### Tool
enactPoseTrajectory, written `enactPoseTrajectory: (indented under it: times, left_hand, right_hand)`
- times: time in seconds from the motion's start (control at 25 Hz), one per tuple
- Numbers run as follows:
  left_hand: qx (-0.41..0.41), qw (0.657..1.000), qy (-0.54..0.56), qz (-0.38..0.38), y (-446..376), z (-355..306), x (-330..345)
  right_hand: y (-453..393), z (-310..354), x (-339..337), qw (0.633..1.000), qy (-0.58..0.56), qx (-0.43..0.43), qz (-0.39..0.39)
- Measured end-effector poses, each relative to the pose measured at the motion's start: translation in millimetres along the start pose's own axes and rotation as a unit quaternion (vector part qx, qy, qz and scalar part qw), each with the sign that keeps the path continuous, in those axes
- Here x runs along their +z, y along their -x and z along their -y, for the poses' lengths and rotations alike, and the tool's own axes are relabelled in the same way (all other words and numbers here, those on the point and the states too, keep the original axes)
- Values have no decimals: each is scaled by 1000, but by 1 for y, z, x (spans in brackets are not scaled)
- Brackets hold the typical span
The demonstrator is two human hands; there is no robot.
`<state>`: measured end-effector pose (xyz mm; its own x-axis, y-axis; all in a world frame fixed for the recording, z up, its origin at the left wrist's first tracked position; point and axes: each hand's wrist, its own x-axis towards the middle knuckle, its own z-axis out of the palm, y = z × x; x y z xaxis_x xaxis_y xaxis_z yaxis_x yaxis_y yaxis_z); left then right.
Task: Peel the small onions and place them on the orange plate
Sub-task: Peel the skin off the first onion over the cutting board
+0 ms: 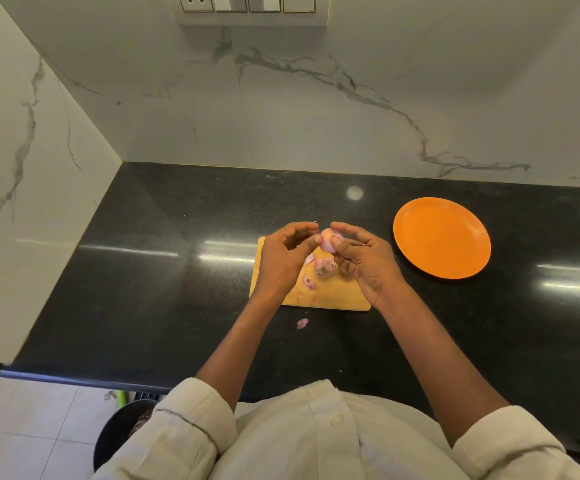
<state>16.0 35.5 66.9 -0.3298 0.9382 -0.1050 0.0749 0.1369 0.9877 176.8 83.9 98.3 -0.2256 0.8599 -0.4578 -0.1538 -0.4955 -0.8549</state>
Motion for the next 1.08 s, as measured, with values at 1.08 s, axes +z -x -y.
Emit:
enactPoseTrajectory:
  times: [1.08]
  left_hand:
    - [42,996,-67,-49,1,-11,15]
  right_hand:
    - [0,3,4,997,48,-55,-9]
